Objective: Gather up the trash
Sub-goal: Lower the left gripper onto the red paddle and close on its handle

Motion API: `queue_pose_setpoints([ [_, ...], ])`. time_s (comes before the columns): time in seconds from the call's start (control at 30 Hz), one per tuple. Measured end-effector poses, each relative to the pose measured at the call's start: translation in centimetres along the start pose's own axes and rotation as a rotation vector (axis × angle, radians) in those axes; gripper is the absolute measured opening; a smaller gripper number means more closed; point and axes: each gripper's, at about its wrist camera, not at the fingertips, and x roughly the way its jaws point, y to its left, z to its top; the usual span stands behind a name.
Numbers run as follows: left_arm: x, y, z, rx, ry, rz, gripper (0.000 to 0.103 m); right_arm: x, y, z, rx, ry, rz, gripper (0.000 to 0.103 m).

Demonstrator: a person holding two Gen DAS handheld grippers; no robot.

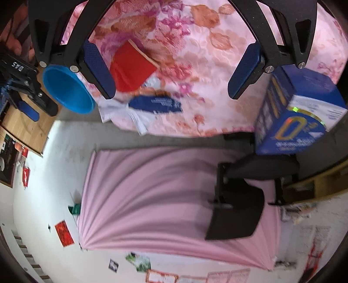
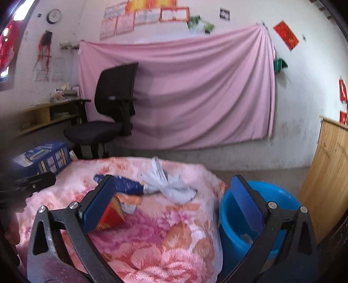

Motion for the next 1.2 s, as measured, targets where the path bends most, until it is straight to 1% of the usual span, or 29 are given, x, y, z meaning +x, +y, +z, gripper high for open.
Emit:
queue_pose_setpoints([
  [0.13, 2.0, 0.3, -0.5, -0.042, 0.097, -0.053, 0.1, 1.4, -0.6, -0.9, 0.018, 0.073, 0.017, 0.103],
  [0.17, 2.4, 0.4, -0.7, -0.053, 0.123, -0.064, 0.098, 1.6, -0.6, -1.0, 0.018, 0.086, 0.02, 0.103],
  [0.23, 3.4, 0.4, -1.1, -0.07, 0.182, -0.093, 0.091, 2.2, -0.7, -1.4, 0.021, 0.114, 0.03, 0.103],
  [0.3, 4.6, 0.3, -1.6, -0.077, 0.243, -0.112, 0.082, 2.8, -0.8, -1.8, 0.023, 0.141, 0.036, 0.103],
  [0.33, 4.9, 0.2, -1.8, -0.075, 0.26, -0.115, 0.079, 2.9, -0.8, -1.8, 0.022, 0.146, 0.036, 0.103],
  [0.37, 5.3, 0.2, -1.9, -0.071, 0.275, -0.116, 0.074, 3.1, -0.8, -2.0, 0.02, 0.157, 0.036, 0.103],
  [0.47, 6.4, -0.2, -2.0, -0.051, 0.323, -0.127, 0.067, 3.3, -1.0, -2.1, 0.026, 0.172, 0.034, 0.103],
  [0.53, 7.4, -0.4, -2.1, -0.046, 0.372, -0.16, 0.061, 3.4, -1.2, -2.2, 0.033, 0.179, 0.028, 0.103],
  [0.6, 8.1, -0.6, -2.2, -0.045, 0.398, -0.182, 0.056, 3.6, -1.5, -2.3, 0.042, 0.187, 0.024, 0.103],
  [0.63, 8.2, -0.7, -2.2, -0.044, 0.398, -0.193, 0.054, 3.7, -1.5, -2.3, 0.043, 0.191, 0.024, 0.103],
  [0.7, 8.5, -0.9, -2.2, -0.036, 0.406, -0.222, 0.041, 4.2, -1.7, -2.5, 0.048, 0.217, 0.026, 0.103],
  [0.77, 8.5, -1.2, -2.3, -0.016, 0.403, -0.221, 0.04, 4.8, -1.8, -2.7, 0.046, 0.249, 0.028, 0.103],
  [0.83, 8.2, -1.4, -2.3, -0.004, 0.394, -0.227, 0.034, 5.5, -1.8, -3.0, 0.05, 0.282, 0.04, 0.103],
  [0.9, 7.8, -1.3, -2.3, -0.004, 0.383, -0.236, 0.025, 6.0, -1.9, -3.1, 0.055, 0.31, 0.055, 0.103],
  [1.0, 7.0, -1.2, -2.2, -0.009, 0.358, -0.248, 0.018, 6.9, -1.8, -3.3, 0.051, 0.357, 0.078, 0.103],
  [1.1, 6.5, -1.3, -2.2, -0.001, 0.339, -0.27, 0.013, 7.7, -1.3, -3.6, 0.032, 0.401, 0.098, 0.103],
  [1.2, 5.8, -2.0, -2.2, 0.03, 0.313, -0.285, 0.01, 8.1, -0.9, -3.7, 0.011, 0.419, 0.107, 0.103],
])
